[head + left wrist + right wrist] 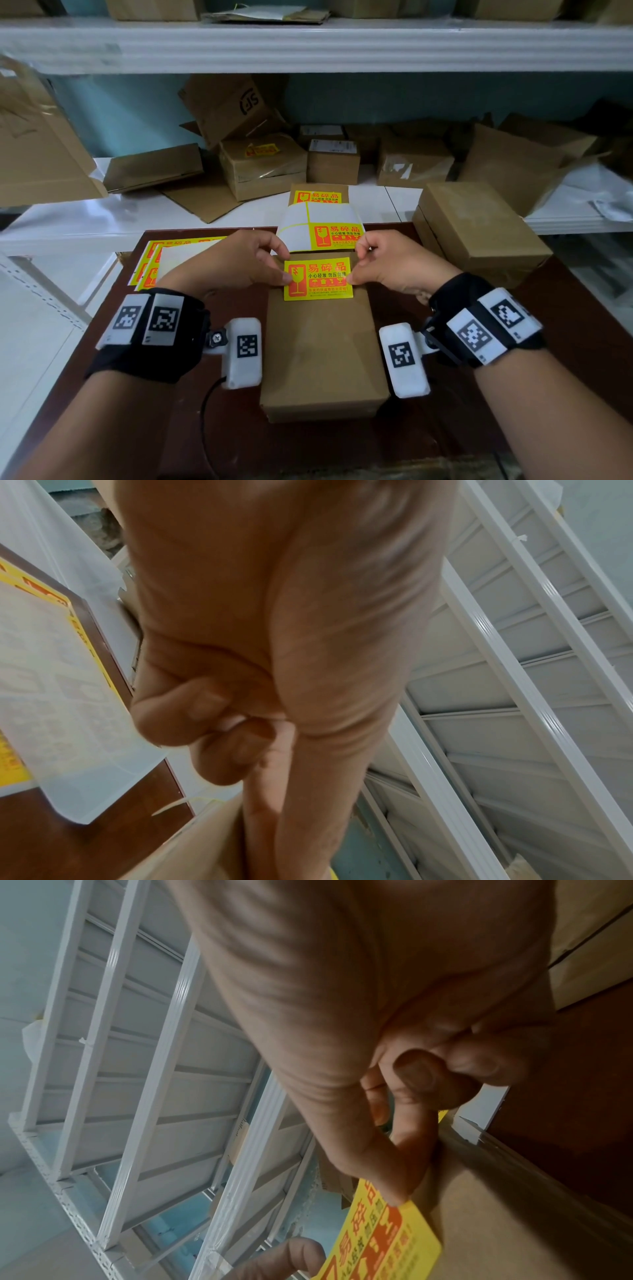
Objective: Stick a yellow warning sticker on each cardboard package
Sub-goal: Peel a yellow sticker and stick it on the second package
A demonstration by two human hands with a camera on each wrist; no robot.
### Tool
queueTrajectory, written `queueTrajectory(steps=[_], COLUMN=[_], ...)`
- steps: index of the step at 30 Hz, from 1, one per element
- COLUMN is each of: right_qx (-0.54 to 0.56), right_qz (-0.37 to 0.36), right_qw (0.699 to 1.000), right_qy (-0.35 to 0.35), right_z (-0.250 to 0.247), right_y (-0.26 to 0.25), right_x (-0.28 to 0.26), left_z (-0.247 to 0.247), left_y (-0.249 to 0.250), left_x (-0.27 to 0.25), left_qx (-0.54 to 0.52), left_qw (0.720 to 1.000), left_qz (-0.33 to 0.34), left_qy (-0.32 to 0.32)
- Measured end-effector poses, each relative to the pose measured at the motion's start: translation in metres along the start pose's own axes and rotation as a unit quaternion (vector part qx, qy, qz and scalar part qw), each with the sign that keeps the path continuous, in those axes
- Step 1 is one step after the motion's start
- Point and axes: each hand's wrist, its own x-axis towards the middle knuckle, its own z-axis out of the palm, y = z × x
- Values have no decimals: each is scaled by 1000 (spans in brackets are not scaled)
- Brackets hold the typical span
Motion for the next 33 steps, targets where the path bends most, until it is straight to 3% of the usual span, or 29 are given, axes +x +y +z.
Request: queueTrajectory(steps=[33], right_qx=[-108], right_qz=[-18], right_qw=[993], right_qy=[51], right_z=[7], right_y=[0], right_x=[-2], left_z=[6], left_y=[2], left_x=[3], left_qx=[67], left_qw=[998], left_qz=[-11], left_qy=[-1])
